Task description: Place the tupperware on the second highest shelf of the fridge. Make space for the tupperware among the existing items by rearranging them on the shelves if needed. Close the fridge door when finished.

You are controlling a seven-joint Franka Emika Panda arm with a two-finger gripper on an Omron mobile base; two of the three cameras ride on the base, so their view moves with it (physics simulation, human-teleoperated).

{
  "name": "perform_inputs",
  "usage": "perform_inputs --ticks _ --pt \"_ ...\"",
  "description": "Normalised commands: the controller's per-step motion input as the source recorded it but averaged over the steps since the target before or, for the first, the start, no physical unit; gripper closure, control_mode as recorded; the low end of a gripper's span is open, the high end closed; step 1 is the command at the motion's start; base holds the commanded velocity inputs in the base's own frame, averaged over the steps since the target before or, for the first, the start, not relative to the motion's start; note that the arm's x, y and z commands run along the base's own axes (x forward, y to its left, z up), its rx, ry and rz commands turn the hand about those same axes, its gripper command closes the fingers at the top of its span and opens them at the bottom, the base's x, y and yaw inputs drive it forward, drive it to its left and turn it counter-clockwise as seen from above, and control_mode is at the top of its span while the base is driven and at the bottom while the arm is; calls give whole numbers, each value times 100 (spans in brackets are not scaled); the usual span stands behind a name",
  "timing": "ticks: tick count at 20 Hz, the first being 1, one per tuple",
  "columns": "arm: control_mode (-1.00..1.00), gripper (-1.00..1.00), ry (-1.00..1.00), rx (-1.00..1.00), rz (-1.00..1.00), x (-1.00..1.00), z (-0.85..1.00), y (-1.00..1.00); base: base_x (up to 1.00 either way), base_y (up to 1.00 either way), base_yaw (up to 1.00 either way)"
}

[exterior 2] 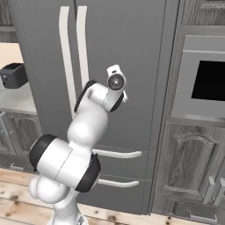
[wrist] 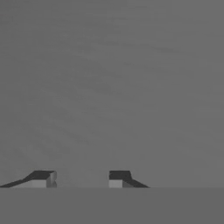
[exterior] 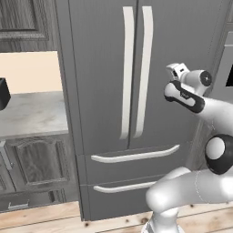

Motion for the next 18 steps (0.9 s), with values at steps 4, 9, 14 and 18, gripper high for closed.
perform_inputs --ticks 4,9,14,18 --pt "-100 -100 1 0 -24 9 -11 0 0 0 0" --pt "-100 -100 0 1 -6 -17 -3 -3 0 0 0" --pt "-100 -100 0 0 0 0 0 0 0 0 0" --pt "-100 -100 0 0 0 0 0 0 0 0 0"
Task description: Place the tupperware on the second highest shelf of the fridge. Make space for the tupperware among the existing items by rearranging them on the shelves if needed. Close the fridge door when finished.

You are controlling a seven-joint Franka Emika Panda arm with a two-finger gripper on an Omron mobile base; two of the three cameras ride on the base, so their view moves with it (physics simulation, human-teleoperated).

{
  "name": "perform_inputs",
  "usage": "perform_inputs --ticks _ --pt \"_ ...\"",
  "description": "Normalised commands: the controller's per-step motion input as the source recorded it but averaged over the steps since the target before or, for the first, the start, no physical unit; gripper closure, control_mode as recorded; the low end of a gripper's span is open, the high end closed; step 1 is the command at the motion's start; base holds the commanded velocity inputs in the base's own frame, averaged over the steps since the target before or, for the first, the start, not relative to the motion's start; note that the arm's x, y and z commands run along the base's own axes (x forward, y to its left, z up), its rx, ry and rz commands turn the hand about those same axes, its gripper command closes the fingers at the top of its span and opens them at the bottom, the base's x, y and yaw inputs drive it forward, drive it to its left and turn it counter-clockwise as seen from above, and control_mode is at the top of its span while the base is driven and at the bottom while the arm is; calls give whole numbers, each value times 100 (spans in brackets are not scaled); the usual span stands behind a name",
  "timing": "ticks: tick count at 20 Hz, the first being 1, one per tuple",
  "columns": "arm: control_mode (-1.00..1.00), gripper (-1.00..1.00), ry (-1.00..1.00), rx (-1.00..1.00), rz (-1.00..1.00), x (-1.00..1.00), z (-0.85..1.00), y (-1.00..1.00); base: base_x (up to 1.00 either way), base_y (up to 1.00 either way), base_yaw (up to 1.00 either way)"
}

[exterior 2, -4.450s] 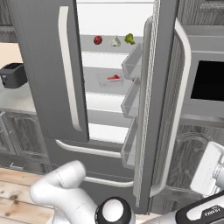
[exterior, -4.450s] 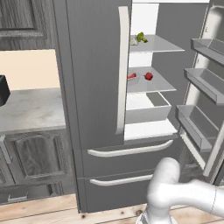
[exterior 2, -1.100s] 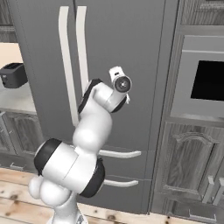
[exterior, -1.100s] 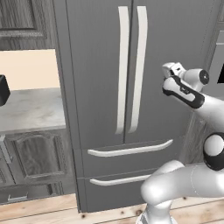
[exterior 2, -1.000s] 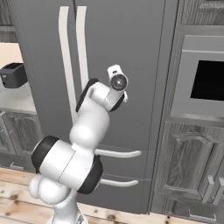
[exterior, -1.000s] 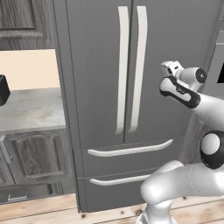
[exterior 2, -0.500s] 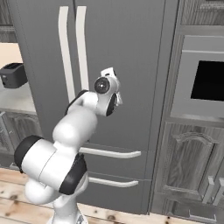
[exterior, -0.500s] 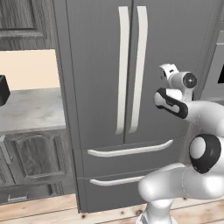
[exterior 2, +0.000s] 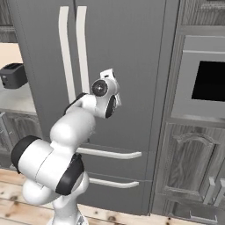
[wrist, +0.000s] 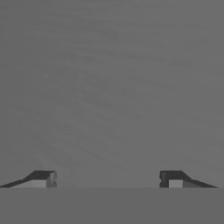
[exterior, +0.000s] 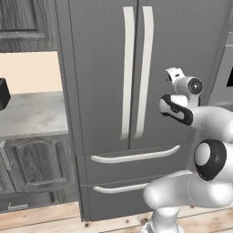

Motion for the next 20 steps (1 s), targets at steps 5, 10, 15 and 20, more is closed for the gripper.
perform_inputs --ticks 5,10,15,20 --pt "-100 -100 0 0 0 0 0 0 0 0 0" --pt "-100 -100 0 0 0 0 0 0 0 0 0" --pt "-100 -100 0 -13 -7 57 -66 78 0 0 0" --pt "-100 -100 7 -22 -20 100 -100 100 0 0 0"
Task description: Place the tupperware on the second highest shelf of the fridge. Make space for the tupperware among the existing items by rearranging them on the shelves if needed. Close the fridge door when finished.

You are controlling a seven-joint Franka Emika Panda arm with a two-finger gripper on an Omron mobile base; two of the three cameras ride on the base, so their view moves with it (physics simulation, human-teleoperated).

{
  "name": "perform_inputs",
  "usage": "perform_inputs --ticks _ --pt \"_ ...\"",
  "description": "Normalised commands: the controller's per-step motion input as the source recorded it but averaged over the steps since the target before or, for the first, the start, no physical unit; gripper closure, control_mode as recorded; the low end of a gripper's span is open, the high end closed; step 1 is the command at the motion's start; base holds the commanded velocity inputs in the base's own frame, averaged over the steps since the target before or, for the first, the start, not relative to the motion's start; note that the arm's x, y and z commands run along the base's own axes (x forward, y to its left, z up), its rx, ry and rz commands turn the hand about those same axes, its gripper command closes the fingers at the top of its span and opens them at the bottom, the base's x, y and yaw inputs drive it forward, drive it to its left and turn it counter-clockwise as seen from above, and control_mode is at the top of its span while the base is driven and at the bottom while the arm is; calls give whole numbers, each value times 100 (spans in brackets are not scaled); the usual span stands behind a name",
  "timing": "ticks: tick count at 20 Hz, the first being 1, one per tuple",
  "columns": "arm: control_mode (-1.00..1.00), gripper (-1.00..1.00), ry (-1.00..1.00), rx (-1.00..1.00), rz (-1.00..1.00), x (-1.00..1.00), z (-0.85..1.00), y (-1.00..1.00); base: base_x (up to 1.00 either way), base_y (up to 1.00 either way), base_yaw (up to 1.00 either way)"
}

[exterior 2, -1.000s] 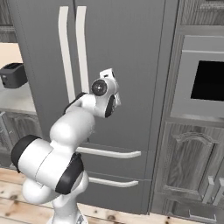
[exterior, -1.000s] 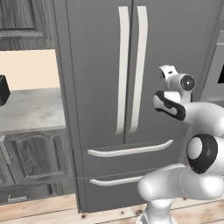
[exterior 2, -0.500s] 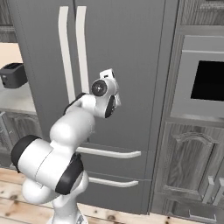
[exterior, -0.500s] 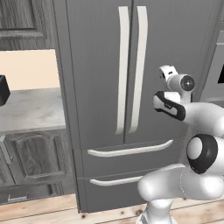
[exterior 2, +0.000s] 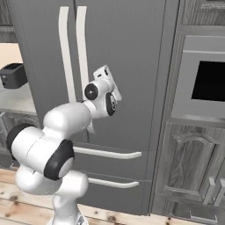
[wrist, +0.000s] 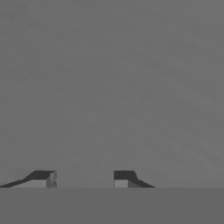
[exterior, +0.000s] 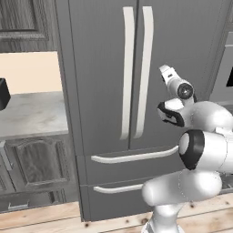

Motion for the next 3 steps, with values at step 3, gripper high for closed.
perform_inputs --ticks 3 --pt "-100 -100 33 -17 -13 100 -100 100 0 0 0"
